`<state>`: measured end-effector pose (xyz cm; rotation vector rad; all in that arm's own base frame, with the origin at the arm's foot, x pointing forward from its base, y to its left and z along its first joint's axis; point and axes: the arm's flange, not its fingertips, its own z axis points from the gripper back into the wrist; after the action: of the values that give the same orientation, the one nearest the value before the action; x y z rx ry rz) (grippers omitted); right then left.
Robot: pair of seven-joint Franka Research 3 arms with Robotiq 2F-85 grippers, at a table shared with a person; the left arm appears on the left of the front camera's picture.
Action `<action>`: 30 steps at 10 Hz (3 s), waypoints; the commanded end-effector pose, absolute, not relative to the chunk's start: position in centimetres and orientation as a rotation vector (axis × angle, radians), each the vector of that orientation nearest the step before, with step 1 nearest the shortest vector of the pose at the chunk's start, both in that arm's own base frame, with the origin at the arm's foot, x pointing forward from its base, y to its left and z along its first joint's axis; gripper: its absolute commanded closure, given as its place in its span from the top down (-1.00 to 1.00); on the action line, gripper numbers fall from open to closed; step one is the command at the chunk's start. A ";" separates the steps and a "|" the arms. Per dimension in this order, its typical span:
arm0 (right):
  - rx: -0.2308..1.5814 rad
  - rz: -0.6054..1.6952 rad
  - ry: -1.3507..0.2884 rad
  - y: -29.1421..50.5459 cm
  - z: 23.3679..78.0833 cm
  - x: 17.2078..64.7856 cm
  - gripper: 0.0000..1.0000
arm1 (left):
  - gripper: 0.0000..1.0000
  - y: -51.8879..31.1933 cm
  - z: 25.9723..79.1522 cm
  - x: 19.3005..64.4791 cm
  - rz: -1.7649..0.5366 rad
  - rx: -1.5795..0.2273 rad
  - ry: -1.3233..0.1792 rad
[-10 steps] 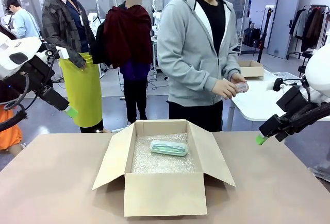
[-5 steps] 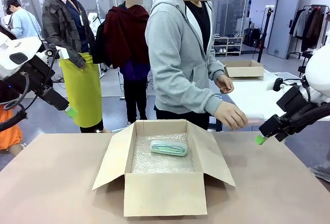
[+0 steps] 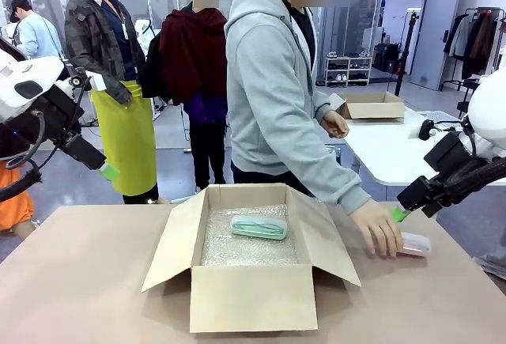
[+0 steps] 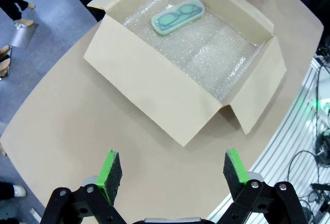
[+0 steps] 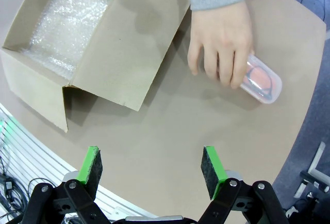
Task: Pack the glasses set securely to prepare it for shipping.
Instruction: Put the Glasses case from the right side of the table into the Package Box.
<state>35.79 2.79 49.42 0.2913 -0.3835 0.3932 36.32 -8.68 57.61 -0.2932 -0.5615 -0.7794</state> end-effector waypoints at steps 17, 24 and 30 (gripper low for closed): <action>0.240 0.443 -0.250 -2.4 49.1 46.6 0.94 | 1.00 -8.4 57.7 36.3 -0.801 -0.316 -0.570; 0.246 0.601 -0.208 -4.4 47.7 52.5 0.94 | 1.00 -8.4 57.7 36.3 -0.801 -0.316 -0.570; 0.088 1.466 -0.184 -0.8 45.8 52.6 0.94 | 1.00 -8.4 57.7 36.3 -0.801 -0.316 -0.570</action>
<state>52.55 -0.06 46.53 0.1105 -0.1957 1.3905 36.32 -8.68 57.61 -0.2931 -0.5615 -0.7795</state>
